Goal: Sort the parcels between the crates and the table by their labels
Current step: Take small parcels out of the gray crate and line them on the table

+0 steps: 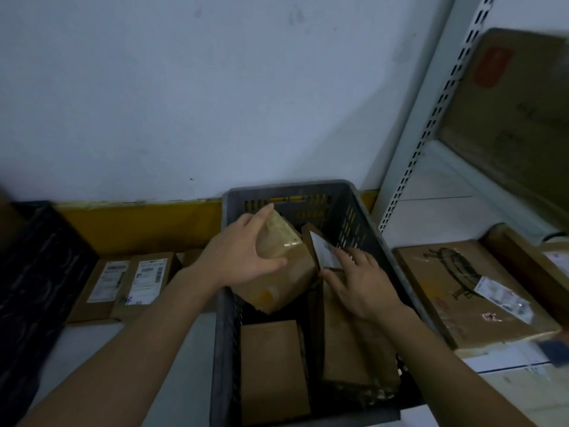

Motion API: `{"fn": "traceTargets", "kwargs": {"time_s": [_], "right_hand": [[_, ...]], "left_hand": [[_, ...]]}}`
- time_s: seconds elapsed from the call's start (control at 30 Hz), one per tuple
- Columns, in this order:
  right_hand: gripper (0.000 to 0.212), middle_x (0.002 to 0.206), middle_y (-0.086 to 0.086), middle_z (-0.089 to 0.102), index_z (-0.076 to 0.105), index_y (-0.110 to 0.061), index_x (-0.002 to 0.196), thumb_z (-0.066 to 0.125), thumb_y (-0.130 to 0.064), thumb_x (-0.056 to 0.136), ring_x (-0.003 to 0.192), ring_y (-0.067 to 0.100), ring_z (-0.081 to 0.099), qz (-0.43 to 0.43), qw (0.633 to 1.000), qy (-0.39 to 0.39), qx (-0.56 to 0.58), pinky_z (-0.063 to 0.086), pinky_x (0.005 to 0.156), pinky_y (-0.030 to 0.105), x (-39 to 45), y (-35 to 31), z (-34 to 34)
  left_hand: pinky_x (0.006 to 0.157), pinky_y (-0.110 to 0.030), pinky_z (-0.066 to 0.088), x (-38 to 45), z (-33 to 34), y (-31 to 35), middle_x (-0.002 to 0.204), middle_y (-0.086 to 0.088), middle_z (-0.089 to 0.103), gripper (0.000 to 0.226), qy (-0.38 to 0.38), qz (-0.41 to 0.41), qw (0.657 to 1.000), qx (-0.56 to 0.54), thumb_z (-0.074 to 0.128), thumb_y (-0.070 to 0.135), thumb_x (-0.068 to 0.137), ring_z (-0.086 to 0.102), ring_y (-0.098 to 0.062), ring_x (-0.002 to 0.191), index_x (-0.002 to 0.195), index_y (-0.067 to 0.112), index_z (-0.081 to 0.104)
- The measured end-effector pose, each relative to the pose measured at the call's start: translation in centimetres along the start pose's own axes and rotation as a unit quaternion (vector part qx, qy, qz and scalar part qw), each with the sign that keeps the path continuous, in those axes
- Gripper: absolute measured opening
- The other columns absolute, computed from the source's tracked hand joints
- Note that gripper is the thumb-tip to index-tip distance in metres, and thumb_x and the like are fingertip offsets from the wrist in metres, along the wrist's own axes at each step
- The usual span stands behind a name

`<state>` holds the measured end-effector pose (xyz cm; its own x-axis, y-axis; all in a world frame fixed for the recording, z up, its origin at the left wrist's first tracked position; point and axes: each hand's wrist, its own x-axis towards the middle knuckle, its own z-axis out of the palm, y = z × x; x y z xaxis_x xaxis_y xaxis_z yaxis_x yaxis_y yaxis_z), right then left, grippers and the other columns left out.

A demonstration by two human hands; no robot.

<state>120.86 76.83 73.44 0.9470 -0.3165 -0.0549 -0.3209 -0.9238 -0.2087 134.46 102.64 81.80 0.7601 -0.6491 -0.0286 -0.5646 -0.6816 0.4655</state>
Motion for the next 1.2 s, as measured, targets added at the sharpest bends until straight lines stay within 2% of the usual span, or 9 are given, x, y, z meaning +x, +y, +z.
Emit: {"fn": "traceTargets", "kwargs": {"time_s": [0.23, 0.37, 0.47, 0.53, 0.63, 0.7, 0.87, 1.0, 1.2], "right_hand": [[0.103, 0.17, 0.014, 0.027, 0.016, -0.036, 0.165, 0.019, -0.097, 0.082, 0.153, 0.044, 0.031, 0.1, 0.994, -0.039, -0.018, 0.04, 0.118, 0.063, -3.4, -1.9, -0.1], [0.125, 0.177, 0.017, -0.006, 0.006, -0.032, 0.167, 0.031, -0.106, 0.07, 0.156, 0.057, 0.013, 0.166, 0.98, -0.108, -0.021, 0.035, 0.118, 0.069, -5.9, -3.3, 0.6], [0.13, 0.173, 0.018, -0.026, -0.009, -0.037, 0.168, 0.04, -0.104, 0.069, 0.154, 0.06, 0.008, 0.21, 0.967, -0.141, -0.032, 0.038, 0.115, 0.069, -7.5, -4.7, 1.1], [0.128, 0.17, 0.019, -0.031, -0.016, -0.04, 0.166, 0.045, -0.101, 0.072, 0.152, 0.059, 0.011, 0.225, 0.962, -0.15, -0.034, 0.041, 0.112, 0.066, -8.2, -5.3, 1.2], [0.121, 0.171, 0.019, -0.026, -0.013, -0.041, 0.167, 0.048, -0.094, 0.076, 0.15, 0.055, 0.021, 0.213, 0.968, -0.132, -0.031, 0.045, 0.11, 0.062, -8.7, -5.3, 0.9], [0.117, 0.174, 0.014, -0.018, -0.005, -0.043, 0.167, 0.047, -0.093, 0.075, 0.15, 0.054, 0.024, 0.2, 0.973, -0.111, -0.016, 0.044, 0.111, 0.062, -8.9, -5.1, -0.1], [0.117, 0.173, 0.007, -0.002, 0.006, -0.044, 0.164, 0.032, -0.097, 0.063, 0.143, 0.054, 0.036, 0.147, 0.989, 0.002, 0.026, 0.048, 0.108, 0.061, -7.9, -5.6, -5.2], [0.111, 0.173, 0.004, 0.003, 0.011, -0.043, 0.164, 0.034, -0.097, 0.069, 0.144, 0.054, 0.036, 0.082, 0.993, 0.069, 0.047, 0.049, 0.108, 0.064, -6.0, -8.0, -9.3], [0.103, 0.174, 0.002, 0.005, 0.013, -0.042, 0.164, 0.039, -0.095, 0.079, 0.145, 0.052, 0.035, -0.028, 0.993, 0.09, 0.075, 0.046, 0.111, 0.062, -4.2, -15.9, -10.1]], "left_hand": [[0.115, -0.044, 0.043, -0.8, -4.6, -1.2, 0.171, 0.004, 0.03, 0.11, 0.104, -0.08, 0.969, -0.207, 0.077, 0.07, 0.084, 0.041, -0.023, 0.15, 0.168, 0.042, 0.012], [0.111, -0.055, 0.05, -2.0, -4.4, -2.6, 0.171, 0.002, 0.031, 0.092, 0.163, -0.139, 0.893, -0.396, 0.07, 0.062, 0.094, 0.05, -0.028, 0.142, 0.165, 0.052, 0.012], [0.09, -0.045, 0.06, -2.9, -2.7, -3.4, 0.152, 0.002, 0.054, 0.077, 0.188, -0.17, 0.825, -0.505, 0.067, 0.06, 0.097, 0.064, -0.021, 0.122, 0.161, 0.044, 0.029], [0.088, -0.044, 0.06, -3.4, -1.4, -4.0, 0.14, 0.001, 0.062, 0.073, 0.213, -0.202, 0.779, -0.554, 0.069, 0.061, 0.094, 0.067, -0.021, 0.116, 0.156, 0.039, 0.036], [0.094, -0.05, 0.06, -4.2, 0.1, -4.6, 0.134, -0.001, 0.064, 0.077, 0.233, -0.227, 0.733, -0.597, 0.073, 0.064, 0.086, 0.067, -0.024, 0.117, 0.149, 0.037, 0.038], [0.09, -0.049, 0.06, -4.8, 0.5, -4.9, 0.131, -0.004, 0.063, 0.075, 0.25, -0.232, 0.703, -0.624, 0.074, 0.056, 0.089, 0.067, -0.025, 0.117, 0.148, 0.029, 0.036], [0.086, -0.052, 0.063, -6.5, -0.7, -6.6, 0.135, -0.005, 0.068, 0.089, 0.309, -0.246, 0.63, -0.669, 0.08, 0.061, 0.073, 0.07, -0.026, 0.119, 0.147, 0.024, 0.049], [0.085, -0.054, 0.064, -9.1, -1.3, -7.2, 0.131, -0.003, 0.071, 0.085, 0.38, -0.27, 0.597, -0.653, 0.079, 0.07, 0.073, 0.071, -0.027, 0.118, 0.143, 0.027, 0.055], [0.087, -0.054, 0.063, -15.8, -1.5, -9.5, 0.134, -0.006, 0.065, 0.072, 0.466, -0.294, 0.566, -0.613, 0.07, 0.059, 0.093, 0.071, -0.029, 0.113, 0.151, 0.025, 0.044]]}}
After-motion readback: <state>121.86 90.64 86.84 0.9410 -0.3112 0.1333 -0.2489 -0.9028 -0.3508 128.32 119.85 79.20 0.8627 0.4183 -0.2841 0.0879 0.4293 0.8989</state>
